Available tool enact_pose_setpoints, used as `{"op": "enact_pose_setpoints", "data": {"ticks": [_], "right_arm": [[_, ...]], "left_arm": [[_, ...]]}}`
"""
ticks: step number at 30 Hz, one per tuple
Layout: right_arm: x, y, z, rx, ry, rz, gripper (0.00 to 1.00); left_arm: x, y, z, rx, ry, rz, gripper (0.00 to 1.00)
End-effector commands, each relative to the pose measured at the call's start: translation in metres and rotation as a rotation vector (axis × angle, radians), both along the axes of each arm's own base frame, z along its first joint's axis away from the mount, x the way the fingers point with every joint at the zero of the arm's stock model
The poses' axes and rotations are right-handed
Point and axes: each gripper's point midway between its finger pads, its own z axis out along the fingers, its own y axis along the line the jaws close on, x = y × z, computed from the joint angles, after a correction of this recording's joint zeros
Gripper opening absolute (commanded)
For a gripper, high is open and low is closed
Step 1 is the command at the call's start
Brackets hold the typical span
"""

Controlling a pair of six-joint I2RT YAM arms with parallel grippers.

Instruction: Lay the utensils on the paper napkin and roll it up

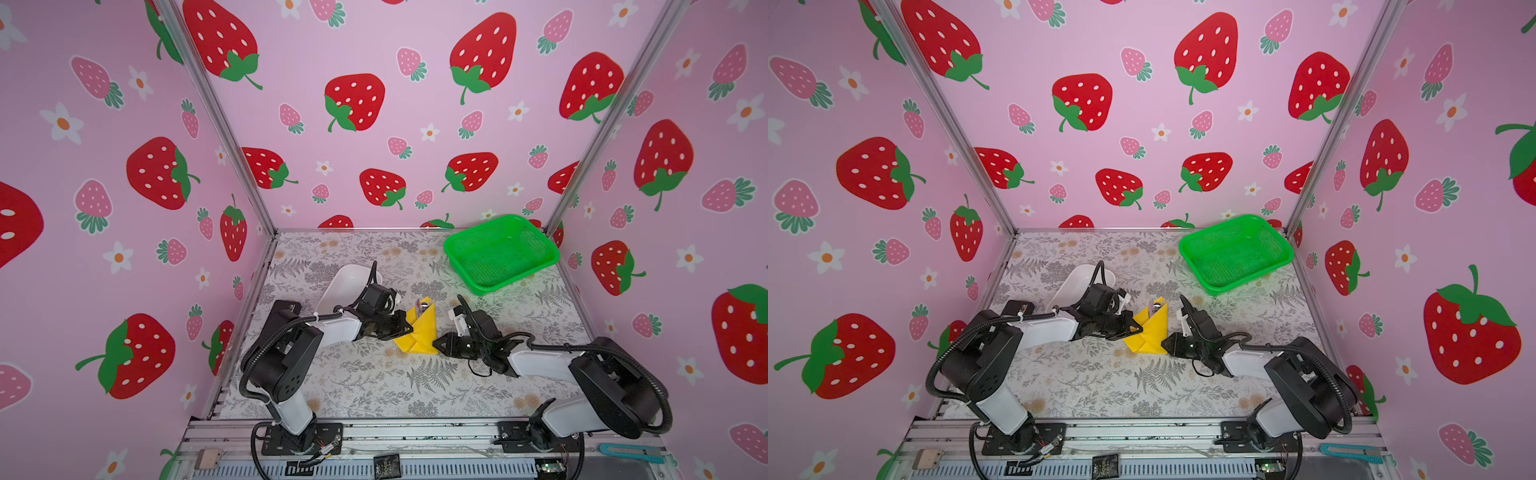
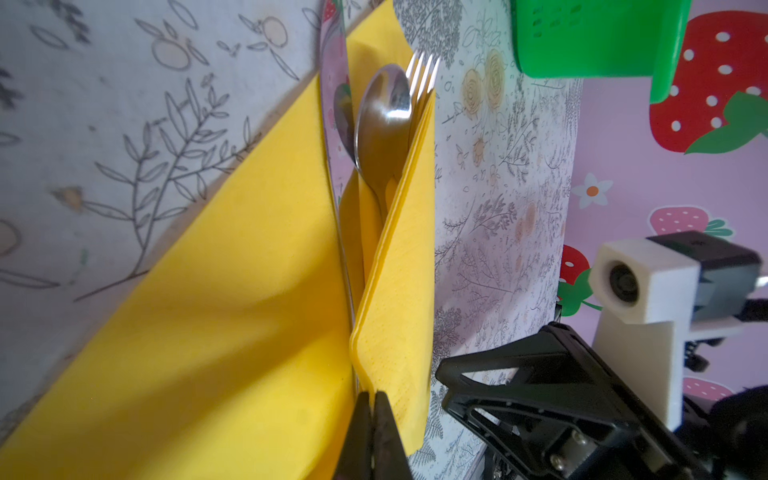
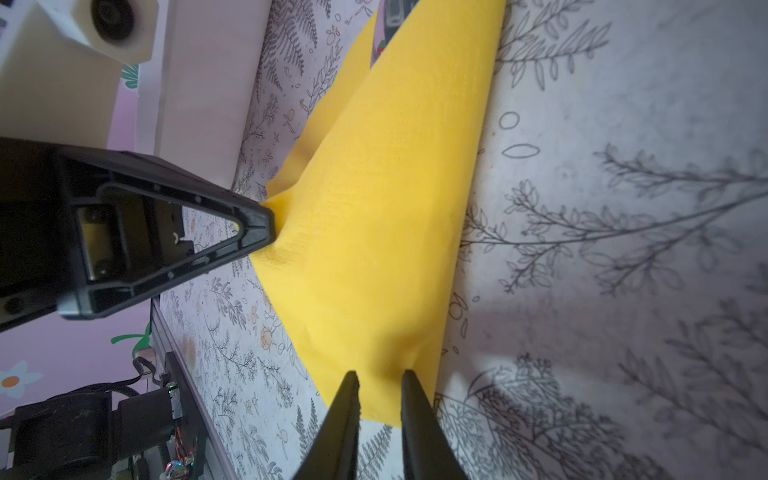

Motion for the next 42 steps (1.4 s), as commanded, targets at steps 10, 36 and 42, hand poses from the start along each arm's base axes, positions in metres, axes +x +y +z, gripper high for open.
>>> {"op": "enact_pose_setpoints", "data": {"ticks": [10,36,42], "right_arm": [[0.001,0.004,0.006,0.037,0.011,0.000,0.21],[-0.011,0.013,-0.007,0.040,0.035,0.047,0.15],[0.003,0.013,0.014,0.080,-0.006,0.003,0.16]], "left_arm": [[-0.001,0.009,-0.015,0.058,0.007,0.000,0.00],[-0.002,0.009,-0.026,0.075,0.025,-0.010,0.00],[-0.002,0.009,-0.026,0.075,0.026,-0.010,0.00]]}}
